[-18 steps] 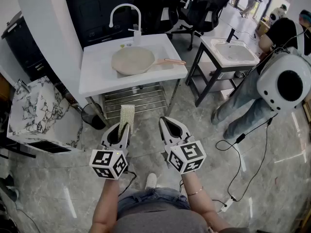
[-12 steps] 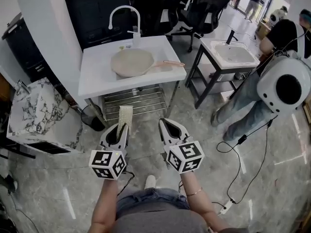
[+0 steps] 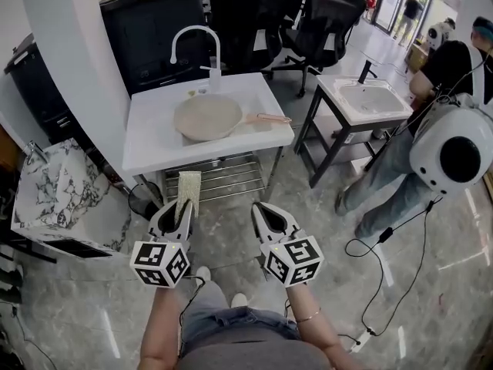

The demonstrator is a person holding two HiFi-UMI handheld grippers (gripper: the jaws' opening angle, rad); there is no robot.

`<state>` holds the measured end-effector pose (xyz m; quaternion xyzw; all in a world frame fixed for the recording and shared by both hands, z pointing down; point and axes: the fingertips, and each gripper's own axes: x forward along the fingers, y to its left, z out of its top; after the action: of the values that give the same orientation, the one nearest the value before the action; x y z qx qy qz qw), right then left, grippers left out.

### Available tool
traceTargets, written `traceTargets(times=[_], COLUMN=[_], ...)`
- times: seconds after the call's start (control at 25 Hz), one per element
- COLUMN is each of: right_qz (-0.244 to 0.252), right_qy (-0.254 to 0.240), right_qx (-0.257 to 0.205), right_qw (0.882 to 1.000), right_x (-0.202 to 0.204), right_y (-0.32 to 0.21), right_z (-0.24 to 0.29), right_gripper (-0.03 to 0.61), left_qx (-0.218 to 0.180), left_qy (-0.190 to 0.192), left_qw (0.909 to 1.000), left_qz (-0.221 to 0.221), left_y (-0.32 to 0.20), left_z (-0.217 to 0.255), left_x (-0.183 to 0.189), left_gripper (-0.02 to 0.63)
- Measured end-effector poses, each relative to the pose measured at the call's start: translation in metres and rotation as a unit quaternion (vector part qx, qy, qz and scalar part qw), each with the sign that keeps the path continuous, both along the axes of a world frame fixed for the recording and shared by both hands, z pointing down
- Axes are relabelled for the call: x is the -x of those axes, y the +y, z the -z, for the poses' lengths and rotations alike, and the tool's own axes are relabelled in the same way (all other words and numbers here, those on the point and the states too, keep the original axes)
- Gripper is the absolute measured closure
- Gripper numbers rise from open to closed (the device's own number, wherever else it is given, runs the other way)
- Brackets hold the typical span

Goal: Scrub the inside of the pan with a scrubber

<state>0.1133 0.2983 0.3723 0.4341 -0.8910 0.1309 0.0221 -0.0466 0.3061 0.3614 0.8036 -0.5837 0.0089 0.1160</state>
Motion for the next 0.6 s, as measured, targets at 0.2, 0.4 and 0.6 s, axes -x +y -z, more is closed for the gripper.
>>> traceTargets(times=[0.2,0.4,0.6], right_qz=[-0.007,-0.015,-0.028], right_qy=[-0.012,-0.008,-0.009], right_qx=[0.015,0.025,0.035], right_qw=[1.0,1.0,0.999], right_x=[-0.001,0.004,0.018], right_y=[-0.028,-0.071,-0.127], right_z=[-0.007,-0.018,-0.025], right_gripper=[0.568,0.568,0.568], left_qx=[0.006,0.013,0.023], left_qy=[0.005,0.005,0.01], left_qw=[1.0,0.9999,0.9994], left_qz=[0.004,-0.002,-0.023], left_y=[-0.029,-0.081,-0.142], left_z=[-0.007,-0.019,-0.028], left_x=[0.012,0.022,0.032], left_gripper=[0.548,0.548,0.548])
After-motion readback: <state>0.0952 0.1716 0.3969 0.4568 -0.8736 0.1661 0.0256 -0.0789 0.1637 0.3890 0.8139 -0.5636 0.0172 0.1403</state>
